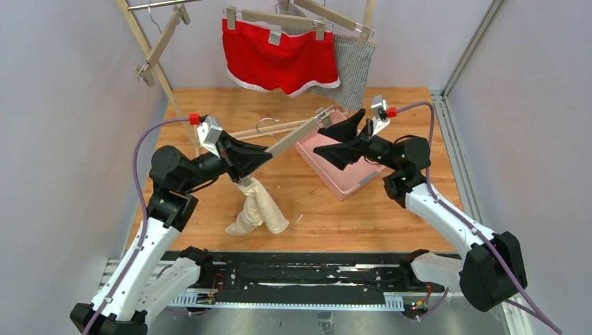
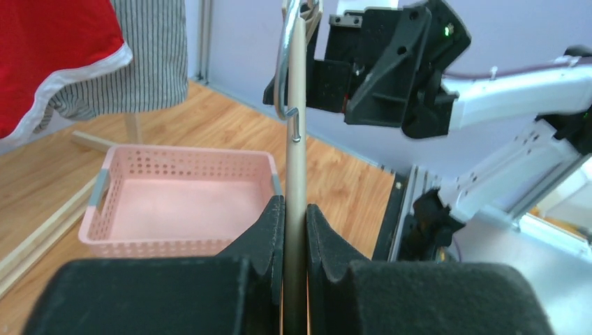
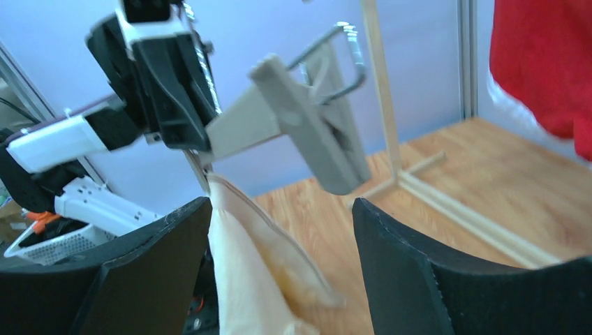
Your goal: Remove the underwear clipped to the hanger
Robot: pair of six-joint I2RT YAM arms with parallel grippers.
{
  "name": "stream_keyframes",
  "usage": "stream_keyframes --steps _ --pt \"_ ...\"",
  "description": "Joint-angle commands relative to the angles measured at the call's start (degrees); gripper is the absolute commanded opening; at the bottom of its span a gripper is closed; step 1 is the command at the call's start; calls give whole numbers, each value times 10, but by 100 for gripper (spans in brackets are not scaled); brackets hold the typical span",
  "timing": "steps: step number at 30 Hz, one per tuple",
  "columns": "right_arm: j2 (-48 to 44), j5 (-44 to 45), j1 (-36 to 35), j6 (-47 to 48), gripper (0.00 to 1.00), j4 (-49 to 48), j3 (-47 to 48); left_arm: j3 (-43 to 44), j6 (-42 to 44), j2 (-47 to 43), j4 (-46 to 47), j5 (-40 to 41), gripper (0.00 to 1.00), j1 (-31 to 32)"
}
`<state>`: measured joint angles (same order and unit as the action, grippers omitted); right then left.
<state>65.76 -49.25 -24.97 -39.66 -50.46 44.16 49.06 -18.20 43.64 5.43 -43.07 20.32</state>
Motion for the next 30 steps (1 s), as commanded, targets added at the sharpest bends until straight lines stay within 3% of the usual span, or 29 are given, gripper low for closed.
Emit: stream_keyframes --steps 1,5,10,20,30 --pt "51 69 -28 -91 76 -256 14 -27 -107 -11 187 47 0 -3" --pt "140 86 -41 -172 77 -371 73 -58 -183 -10 303 69 0 -3" --pt "185 87 -84 -146 77 -373 126 -83 -263 9 419 91 0 -3" --pt "203 79 -100 -147 76 -373 161 -91 -262 16 430 120 0 -3" --pt "231 83 -106 -144 75 -366 213 -94 -287 33 439 82 0 -2"
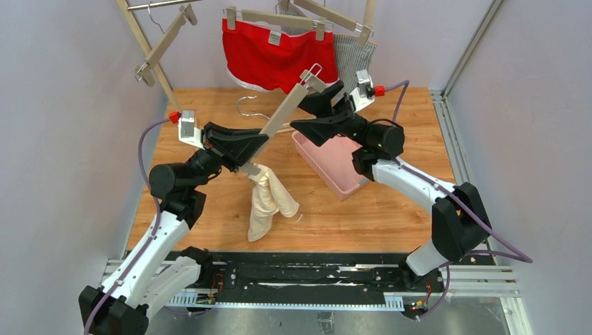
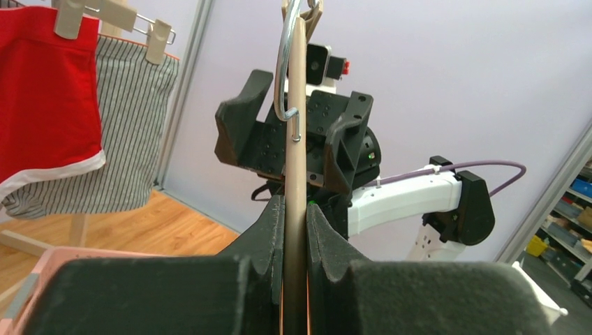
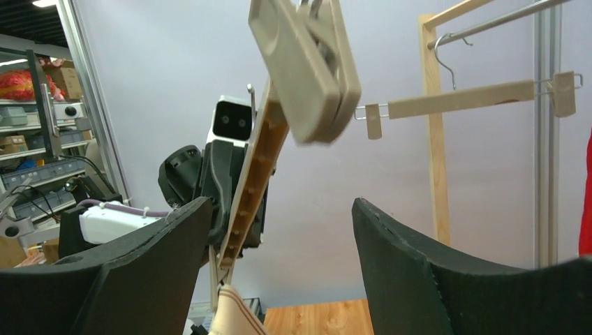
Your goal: Remove the underwear clipped to the hanger
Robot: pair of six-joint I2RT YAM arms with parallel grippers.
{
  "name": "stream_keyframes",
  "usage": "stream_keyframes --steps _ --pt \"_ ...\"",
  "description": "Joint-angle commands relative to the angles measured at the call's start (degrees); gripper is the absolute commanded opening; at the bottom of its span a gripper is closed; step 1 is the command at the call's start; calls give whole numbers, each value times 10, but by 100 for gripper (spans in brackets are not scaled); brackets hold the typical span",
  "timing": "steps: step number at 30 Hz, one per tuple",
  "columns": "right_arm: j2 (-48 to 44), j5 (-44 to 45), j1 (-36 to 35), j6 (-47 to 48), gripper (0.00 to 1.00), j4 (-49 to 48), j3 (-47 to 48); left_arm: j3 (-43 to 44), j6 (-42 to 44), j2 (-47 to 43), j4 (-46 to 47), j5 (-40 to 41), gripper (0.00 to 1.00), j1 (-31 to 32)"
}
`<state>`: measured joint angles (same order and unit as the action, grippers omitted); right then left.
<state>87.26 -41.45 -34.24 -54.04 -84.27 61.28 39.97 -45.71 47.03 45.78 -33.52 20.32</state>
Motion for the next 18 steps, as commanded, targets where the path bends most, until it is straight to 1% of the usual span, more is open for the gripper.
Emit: stream_keyframes --steps 1,5,8,9,12,14,16,17,18 --pt "21 5 -17 0 75 -23 52 -2 -14 2 35 -18 0 -2" --pt "36 6 -26 15 74 -2 84 0 -18 6 35 -28 0 -1" --pt "49 8 -30 19 71 7 103 3 -18 7 35 -31 0 -1" --pt "53 8 -32 19 70 10 109 3 -17 8 35 -31 0 -1" --pt "62 4 -35 18 59 18 122 0 -17 10 35 -28 0 -1" --pt "64 3 -37 18 50 21 124 -1 -15 11 35 -23 0 -1" --pt "62 -1 -38 19 36 27 124 -1 -14 14 35 -20 0 -1" --pt "61 -2 -39 20 26 33 125 -1 -14 14 35 -18 0 -1" --pt "59 -4 -39 24 10 41 125 -1 -14 15 35 -14 0 -1"
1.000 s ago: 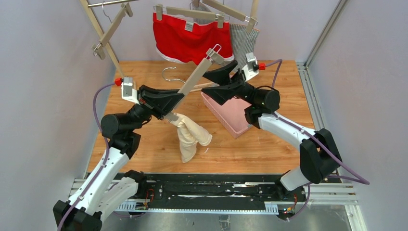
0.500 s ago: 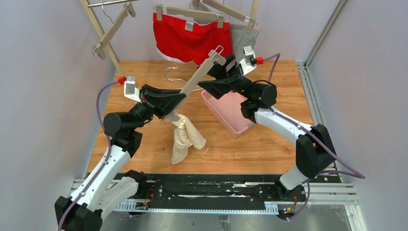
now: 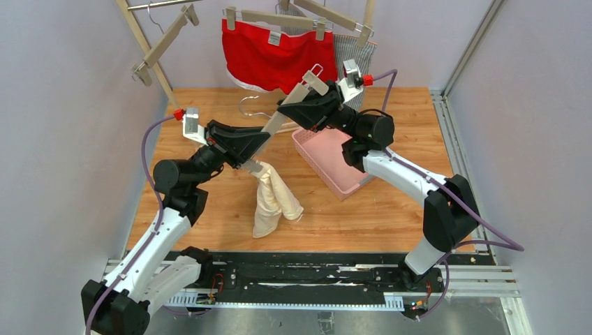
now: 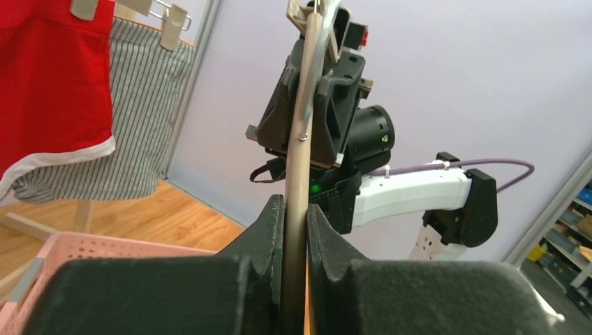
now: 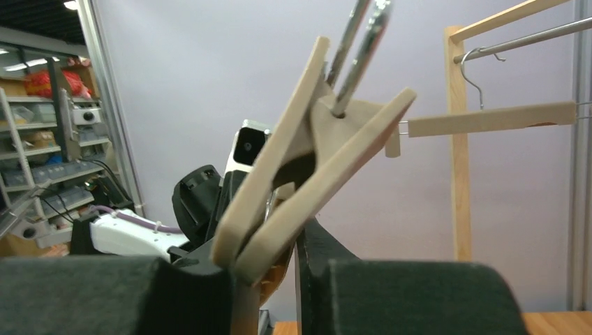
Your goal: Remove the underwear clipped to the hanger
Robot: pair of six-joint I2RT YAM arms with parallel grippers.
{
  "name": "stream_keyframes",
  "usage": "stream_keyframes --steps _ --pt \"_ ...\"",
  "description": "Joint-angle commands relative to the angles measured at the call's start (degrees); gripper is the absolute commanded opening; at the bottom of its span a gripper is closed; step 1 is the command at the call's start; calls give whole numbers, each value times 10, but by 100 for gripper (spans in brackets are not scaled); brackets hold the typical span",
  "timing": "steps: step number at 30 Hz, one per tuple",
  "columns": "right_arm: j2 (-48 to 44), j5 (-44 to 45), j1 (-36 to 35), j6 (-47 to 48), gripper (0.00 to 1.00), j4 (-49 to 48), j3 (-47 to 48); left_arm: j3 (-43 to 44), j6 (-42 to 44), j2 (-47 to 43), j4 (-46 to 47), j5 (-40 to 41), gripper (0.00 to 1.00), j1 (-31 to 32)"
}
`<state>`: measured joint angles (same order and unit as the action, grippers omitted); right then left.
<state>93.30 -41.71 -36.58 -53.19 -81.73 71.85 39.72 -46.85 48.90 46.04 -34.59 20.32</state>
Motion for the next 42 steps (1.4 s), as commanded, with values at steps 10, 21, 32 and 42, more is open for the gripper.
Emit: stream_keyframes --steps 10,21,32,42 --pt "-36 -7 -17 47 1 42 10 5 21 -11 -10 12 22 -1" --pt "-70 -12 -18 54 0 60 7 43 266 -127 -337 116 44 -1" --pt "-89 -17 -17 48 1 74 9 12 303 -182 -399 132 67 -1" --pt "-109 -16 -18 37 0 66 -7 3 282 -165 -348 114 67 -2"
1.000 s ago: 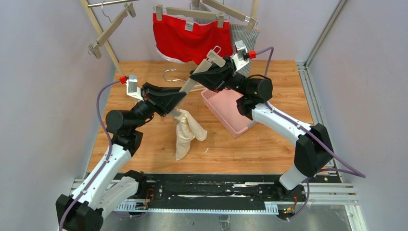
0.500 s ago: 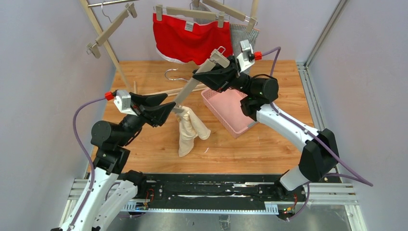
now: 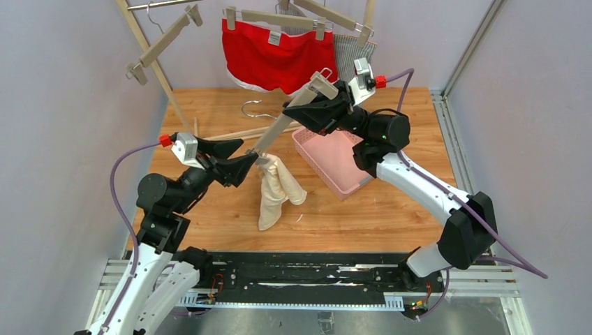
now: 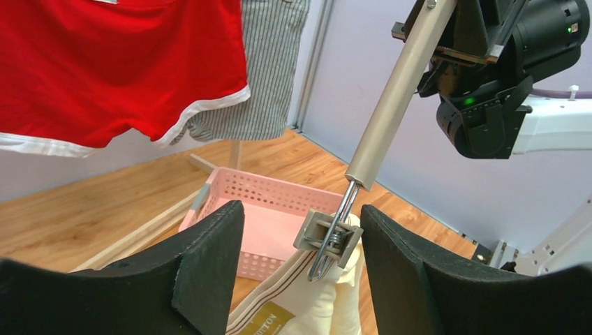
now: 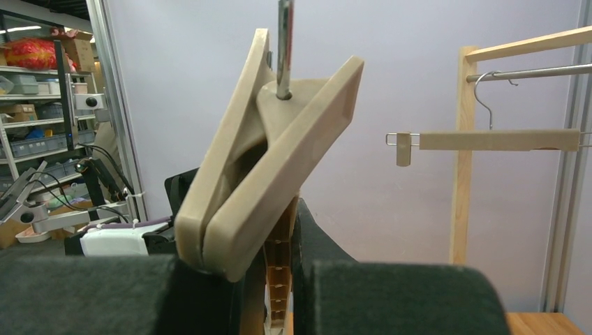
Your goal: Remove the underwear clipped to the hanger
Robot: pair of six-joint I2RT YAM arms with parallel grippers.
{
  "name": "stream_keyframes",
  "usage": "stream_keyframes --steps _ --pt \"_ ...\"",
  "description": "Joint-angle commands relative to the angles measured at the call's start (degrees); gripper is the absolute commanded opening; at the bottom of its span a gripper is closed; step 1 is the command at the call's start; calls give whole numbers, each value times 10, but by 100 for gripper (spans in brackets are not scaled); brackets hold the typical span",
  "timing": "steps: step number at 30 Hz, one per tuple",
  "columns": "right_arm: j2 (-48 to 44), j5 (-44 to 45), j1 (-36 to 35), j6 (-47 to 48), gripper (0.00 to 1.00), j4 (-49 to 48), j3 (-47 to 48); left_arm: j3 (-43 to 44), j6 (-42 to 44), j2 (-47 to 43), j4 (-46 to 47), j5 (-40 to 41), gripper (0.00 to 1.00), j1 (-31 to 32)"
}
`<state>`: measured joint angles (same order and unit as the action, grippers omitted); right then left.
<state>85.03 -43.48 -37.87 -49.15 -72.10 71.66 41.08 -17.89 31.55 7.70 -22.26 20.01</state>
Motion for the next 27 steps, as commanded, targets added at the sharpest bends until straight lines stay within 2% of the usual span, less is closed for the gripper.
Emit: stream_keyframes --steps 1,4,5,8,9,13,18,19,20,21,23,24,25,27 --pt "-26 2 -5 -4 1 -30 -7 -16 -15 10 49 -16 65 2" --pt "-25 3 -5 -8 1 -36 -10 -30 -40 21 98 -43 56 2" --pt "-25 4 -5 -9 1 -36 -11 -33 -47 28 118 -54 46 2" --pt "-24 6 -5 -10 1 -35 -10 -27 -64 53 132 -78 4 2" --pt "-24 7 -4 -10 0 -34 -10 -23 -70 60 131 -80 1 2" --pt "-27 6 -5 -7 1 -30 -10 -21 -81 76 157 -118 0 2" --pt "-29 6 -5 -8 1 -28 -12 14 -71 87 111 -115 5 2" --pt "-29 6 -4 -9 1 -29 -13 16 -73 87 110 -115 7 2" --pt "-29 5 -4 -9 1 -30 -12 15 -75 84 109 -114 13 2" --pt "-29 4 -4 -9 1 -30 -11 14 -75 80 108 -112 25 2" --pt "-32 3 -4 -9 1 -28 -10 8 -72 66 94 -95 64 2" --pt "-33 2 -5 -9 0 -27 -10 5 -66 56 84 -83 88 2" --pt "-34 1 -5 -9 1 -26 -8 0 -59 45 79 -73 100 2" --pt "-35 0 -4 -9 1 -24 -7 -9 -48 24 71 -55 98 2"
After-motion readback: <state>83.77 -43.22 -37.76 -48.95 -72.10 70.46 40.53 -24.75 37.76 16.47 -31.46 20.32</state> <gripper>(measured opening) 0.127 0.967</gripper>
